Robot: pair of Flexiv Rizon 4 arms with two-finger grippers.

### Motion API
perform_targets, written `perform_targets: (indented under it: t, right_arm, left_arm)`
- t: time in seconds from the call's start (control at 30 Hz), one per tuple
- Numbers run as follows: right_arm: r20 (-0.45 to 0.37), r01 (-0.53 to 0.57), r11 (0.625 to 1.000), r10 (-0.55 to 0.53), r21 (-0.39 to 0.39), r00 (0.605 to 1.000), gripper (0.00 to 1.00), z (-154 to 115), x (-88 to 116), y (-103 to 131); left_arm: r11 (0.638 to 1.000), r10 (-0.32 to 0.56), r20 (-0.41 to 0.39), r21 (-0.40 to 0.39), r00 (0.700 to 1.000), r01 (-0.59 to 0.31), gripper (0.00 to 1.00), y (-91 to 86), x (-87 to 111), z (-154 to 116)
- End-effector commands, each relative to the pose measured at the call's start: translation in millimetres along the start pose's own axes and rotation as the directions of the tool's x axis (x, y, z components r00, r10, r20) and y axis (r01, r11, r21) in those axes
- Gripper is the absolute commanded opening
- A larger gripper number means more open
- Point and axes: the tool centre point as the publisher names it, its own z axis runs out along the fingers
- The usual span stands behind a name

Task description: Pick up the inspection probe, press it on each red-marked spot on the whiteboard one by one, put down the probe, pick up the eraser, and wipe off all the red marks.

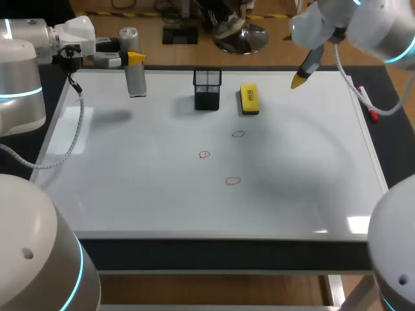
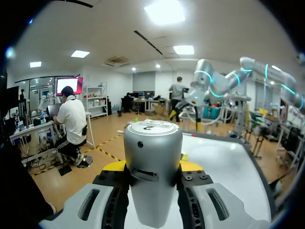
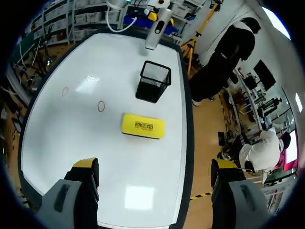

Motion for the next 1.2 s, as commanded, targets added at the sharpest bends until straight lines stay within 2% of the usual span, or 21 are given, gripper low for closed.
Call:
perform_targets:
  t: [0.03,0.43,0.47,0.57,0.77,0.83,0.87,0.93,1.03,1.2]
  right_arm:
    - [-0.497,0.235,0.917,-0.048,0.323,0.867,1.00,-6,-4,4]
    - [-0.497,0.235,0.917,-0.048,0.323,0.867,1.00,-6,-4,4]
    - [-0.501,0.262,0.921,-0.088,0.289,0.861,1.00,-2,-4,6]
    - [-0.550,0.361,0.902,-0.181,0.238,0.816,1.00,7,0,14]
    - [-0.562,0.471,0.876,-0.339,0.105,0.755,1.00,20,7,6]
    - [-0.575,0.491,0.867,-0.362,0.082,0.734,1.00,24,10,5]
    - [-0.580,0.529,0.846,-0.400,0.063,0.710,1.00,26,11,6]
    - [-0.576,0.559,0.829,-0.443,0.029,0.687,1.00,29,14,6]
    - [-0.568,0.623,0.782,-0.517,-0.009,0.641,1.00,34,18,8]
    - [-0.584,0.742,0.667,-0.630,-0.069,0.512,1.00,49,25,19]
  left_arm:
    - [1.000,0.000,-0.002,0.000,1.000,0.000,0.00,-1.0,-0.6,-1]
    - [1.000,0.000,-0.002,0.000,1.000,0.000,0.00,-1.0,-0.6,-1]
    - [1.000,0.000,-0.002,0.000,1.000,0.000,0.00,-1.0,-0.6,-1]
    - [1.000,0.000,-0.002,0.000,1.000,0.000,0.00,-1.0,-0.6,-1]
    - [1.000,0.000,-0.002,0.000,1.000,0.000,0.00,-1.0,-0.6,-1]
    - [1.000,0.000,-0.002,0.000,1.000,0.000,0.00,-1.0,-0.6,-1]
    - [1.000,0.000,-0.002,0.000,1.000,0.000,0.00,-1.0,-0.6,-1]
    - [1.000,0.000,-0.002,0.000,1.000,0.000,0.00,-1.0,-0.6,-1]
    - [1.000,0.000,-0.002,0.000,1.000,0.000,0.00,-1.0,-0.6,-1]
    - [1.000,0.000,-0.002,0.000,1.000,0.000,0.00,-1.0,-0.6,-1]
